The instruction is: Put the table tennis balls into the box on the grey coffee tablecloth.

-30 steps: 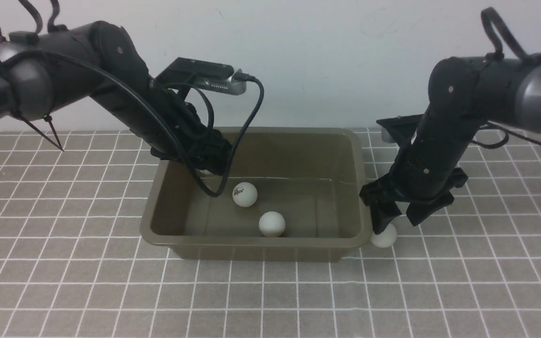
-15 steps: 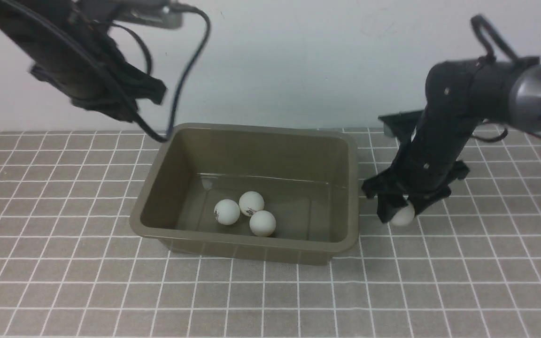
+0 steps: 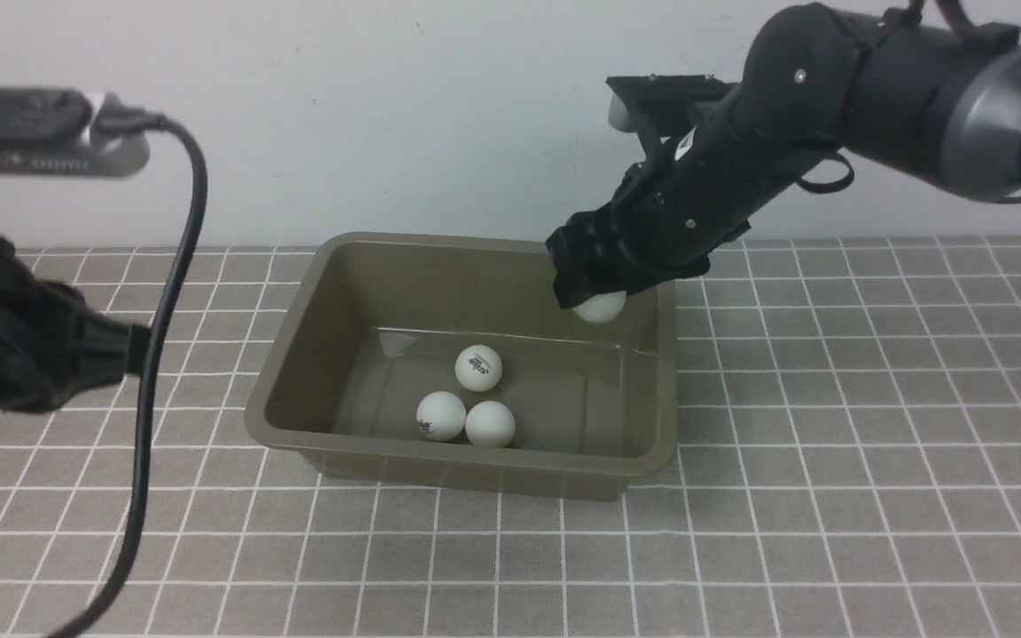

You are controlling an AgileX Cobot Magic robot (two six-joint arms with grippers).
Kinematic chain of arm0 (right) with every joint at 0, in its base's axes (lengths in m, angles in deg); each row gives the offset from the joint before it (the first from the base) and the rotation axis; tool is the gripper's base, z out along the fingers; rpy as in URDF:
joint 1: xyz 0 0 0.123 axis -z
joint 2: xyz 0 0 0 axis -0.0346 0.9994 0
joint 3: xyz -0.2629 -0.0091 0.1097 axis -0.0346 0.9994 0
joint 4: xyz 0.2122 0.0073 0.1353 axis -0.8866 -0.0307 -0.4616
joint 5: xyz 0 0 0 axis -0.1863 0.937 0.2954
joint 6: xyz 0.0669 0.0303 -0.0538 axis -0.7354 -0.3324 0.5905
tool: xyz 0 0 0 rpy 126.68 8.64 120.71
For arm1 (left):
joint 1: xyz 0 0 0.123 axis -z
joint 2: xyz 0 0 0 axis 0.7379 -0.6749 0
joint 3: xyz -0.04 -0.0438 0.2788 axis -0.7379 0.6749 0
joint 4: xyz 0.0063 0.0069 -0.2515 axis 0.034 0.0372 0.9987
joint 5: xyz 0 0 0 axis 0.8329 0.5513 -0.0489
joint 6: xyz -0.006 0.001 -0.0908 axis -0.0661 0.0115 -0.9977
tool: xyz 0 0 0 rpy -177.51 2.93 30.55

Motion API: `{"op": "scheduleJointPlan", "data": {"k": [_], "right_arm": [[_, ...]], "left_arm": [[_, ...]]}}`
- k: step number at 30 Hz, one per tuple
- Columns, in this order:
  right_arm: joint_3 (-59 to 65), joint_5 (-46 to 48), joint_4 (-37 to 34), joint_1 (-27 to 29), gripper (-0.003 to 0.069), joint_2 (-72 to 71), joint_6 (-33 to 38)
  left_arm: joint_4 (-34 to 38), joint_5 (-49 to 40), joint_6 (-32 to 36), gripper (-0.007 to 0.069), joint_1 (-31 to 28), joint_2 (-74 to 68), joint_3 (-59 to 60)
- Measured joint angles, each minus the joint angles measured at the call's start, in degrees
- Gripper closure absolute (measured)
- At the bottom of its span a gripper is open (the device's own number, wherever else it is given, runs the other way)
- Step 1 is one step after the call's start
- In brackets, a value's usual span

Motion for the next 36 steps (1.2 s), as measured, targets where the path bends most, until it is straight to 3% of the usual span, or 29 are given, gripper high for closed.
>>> {"op": "scheduleJointPlan", "data": {"k": [1, 2, 5, 8, 12, 15, 21, 26, 30, 36], "right_arm": [[-0.2, 0.0, 0.1, 0.0, 0.0176, 0.1, 0.0], [-2.7, 3.2, 1.3, 0.0, 0.0124, 0.3, -0.1], [-6.2, 7.3, 2.9, 0.0, 0.0135, -0.9, -0.1], [-7.9, 9.3, 5.4, 0.0, 0.0249, -5.0, -0.7], [-8.1, 11.1, 10.6, 0.0, 0.0567, -16.7, -4.0], [-4.8, 10.6, 14.7, 0.0, 0.0657, -29.2, -8.2], [14.6, 1.5, 17.7, -0.1, 0.0671, -54.7, -10.0], [42.4, -17.3, 19.1, -0.1, 0.0673, -80.5, -10.6], [56.7, -27.7, 20.5, -0.1, 0.0673, -96.4, -12.6], [72.6, -36.3, 37.3, -0.1, 0.0673, -113.6, -27.3]], "left_arm": [[0.1, 0.0, 0.0, 0.0629, 0.0, 0.1, 0.3], [0.1, -0.4, 0.0, 0.0629, 0.0, 0.6, 2.0], [0.2, -0.6, 0.0, 0.0629, 0.0, 0.8, 2.4], [0.3, -0.4, 0.0, 0.0629, 0.0, 0.8, 2.4], [0.4, -0.4, 0.0, 0.0629, 0.0, 0.8, 2.4], [0.5, 0.6, 0.0, 0.0629, 0.0, 0.8, 2.4], [0.5, 4.3, 0.0, 0.0629, 0.0, 0.8, 2.4], [0.6, 6.0, 0.0, 0.0629, 0.0, 0.8, 2.4], [0.7, 6.3, 0.0, 0.0629, 0.0, 0.8, 2.4], [0.7, 12.4, 0.0, 0.0629, 0.0, 0.8, 2.4]]}}
